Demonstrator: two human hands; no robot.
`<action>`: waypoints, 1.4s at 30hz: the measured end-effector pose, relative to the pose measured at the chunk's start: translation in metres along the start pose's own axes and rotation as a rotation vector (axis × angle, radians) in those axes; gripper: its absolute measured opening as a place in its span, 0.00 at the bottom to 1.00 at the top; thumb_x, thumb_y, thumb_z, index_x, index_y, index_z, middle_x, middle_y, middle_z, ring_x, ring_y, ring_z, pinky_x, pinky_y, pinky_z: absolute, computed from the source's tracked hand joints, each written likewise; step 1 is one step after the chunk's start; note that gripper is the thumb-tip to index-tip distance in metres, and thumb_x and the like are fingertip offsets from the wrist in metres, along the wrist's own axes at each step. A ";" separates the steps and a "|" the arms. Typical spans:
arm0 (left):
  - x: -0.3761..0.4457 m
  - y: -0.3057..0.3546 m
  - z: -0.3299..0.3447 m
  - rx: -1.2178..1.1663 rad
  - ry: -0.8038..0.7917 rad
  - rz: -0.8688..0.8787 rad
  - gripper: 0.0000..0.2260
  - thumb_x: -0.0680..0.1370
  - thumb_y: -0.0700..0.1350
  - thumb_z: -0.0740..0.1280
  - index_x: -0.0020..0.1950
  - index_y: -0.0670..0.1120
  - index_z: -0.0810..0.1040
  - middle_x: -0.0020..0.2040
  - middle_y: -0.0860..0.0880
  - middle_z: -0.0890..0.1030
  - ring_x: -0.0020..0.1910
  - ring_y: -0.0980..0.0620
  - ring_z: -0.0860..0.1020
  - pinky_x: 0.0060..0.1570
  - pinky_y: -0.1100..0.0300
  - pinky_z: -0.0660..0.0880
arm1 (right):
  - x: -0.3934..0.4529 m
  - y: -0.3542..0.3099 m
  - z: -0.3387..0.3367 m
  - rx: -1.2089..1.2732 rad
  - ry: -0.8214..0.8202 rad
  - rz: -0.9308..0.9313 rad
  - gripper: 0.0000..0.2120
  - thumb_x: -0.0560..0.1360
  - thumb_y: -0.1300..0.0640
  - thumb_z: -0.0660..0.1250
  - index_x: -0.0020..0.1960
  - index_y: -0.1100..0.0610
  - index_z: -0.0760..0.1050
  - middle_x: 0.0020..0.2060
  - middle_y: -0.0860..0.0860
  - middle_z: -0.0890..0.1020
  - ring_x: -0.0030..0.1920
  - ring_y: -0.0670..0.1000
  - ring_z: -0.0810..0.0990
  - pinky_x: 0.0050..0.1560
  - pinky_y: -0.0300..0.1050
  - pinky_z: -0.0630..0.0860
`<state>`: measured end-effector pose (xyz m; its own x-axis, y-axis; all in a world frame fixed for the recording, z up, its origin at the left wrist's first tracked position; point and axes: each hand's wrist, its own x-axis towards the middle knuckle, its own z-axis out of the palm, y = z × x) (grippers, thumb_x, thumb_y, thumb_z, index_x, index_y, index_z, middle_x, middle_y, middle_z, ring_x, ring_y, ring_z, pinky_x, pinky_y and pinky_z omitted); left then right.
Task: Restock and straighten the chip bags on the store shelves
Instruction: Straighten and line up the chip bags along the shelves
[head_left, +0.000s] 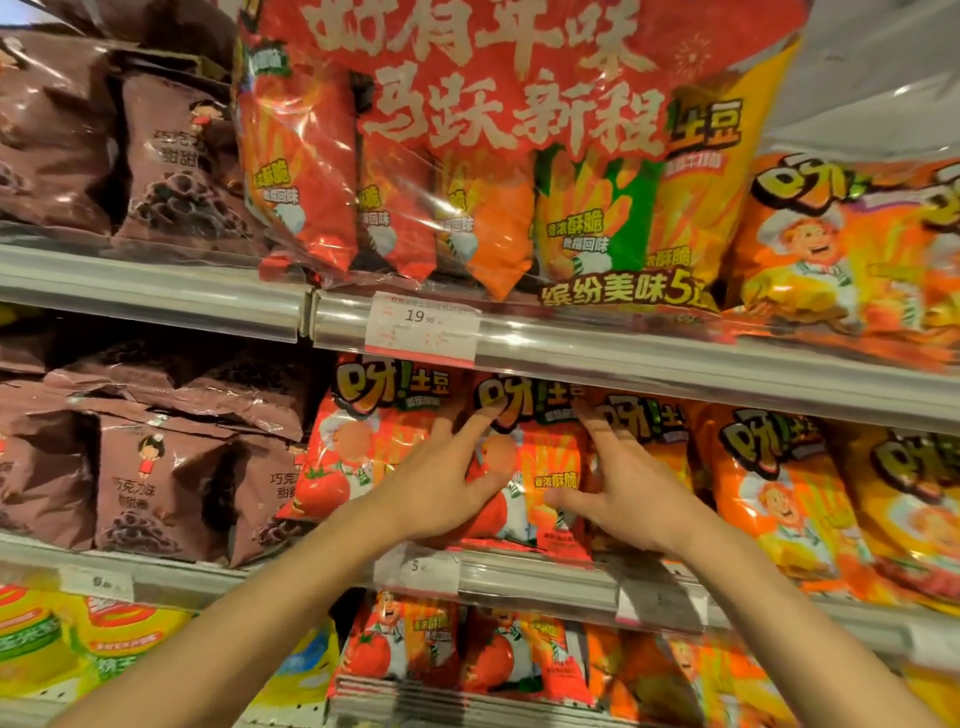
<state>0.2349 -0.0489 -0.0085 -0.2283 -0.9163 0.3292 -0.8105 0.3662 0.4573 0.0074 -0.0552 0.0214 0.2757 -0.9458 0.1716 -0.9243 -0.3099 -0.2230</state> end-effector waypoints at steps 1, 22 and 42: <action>0.005 0.002 -0.001 -0.036 -0.034 -0.018 0.34 0.79 0.60 0.64 0.80 0.62 0.49 0.70 0.44 0.67 0.65 0.43 0.74 0.58 0.59 0.68 | 0.002 0.000 -0.001 0.022 -0.037 -0.012 0.51 0.70 0.31 0.69 0.81 0.53 0.48 0.76 0.55 0.65 0.75 0.55 0.64 0.71 0.49 0.67; 0.033 -0.003 -0.002 -0.348 -0.066 -0.061 0.57 0.67 0.49 0.82 0.82 0.59 0.43 0.82 0.56 0.45 0.79 0.50 0.56 0.64 0.63 0.65 | 0.012 -0.001 -0.006 0.315 -0.136 -0.068 0.40 0.67 0.49 0.81 0.71 0.53 0.64 0.46 0.43 0.80 0.42 0.40 0.80 0.47 0.41 0.77; -0.008 -0.077 -0.010 0.615 0.413 -0.004 0.29 0.82 0.62 0.48 0.79 0.50 0.64 0.80 0.42 0.60 0.81 0.42 0.51 0.76 0.37 0.53 | 0.035 -0.068 0.064 -0.216 0.379 -0.034 0.38 0.79 0.29 0.43 0.77 0.51 0.65 0.72 0.58 0.73 0.74 0.62 0.67 0.75 0.69 0.47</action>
<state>0.3046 -0.0685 -0.0377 -0.1010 -0.7372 0.6681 -0.9945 0.0946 -0.0460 0.0973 -0.0736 -0.0187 0.2275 -0.8205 0.5244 -0.9615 -0.2745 -0.0125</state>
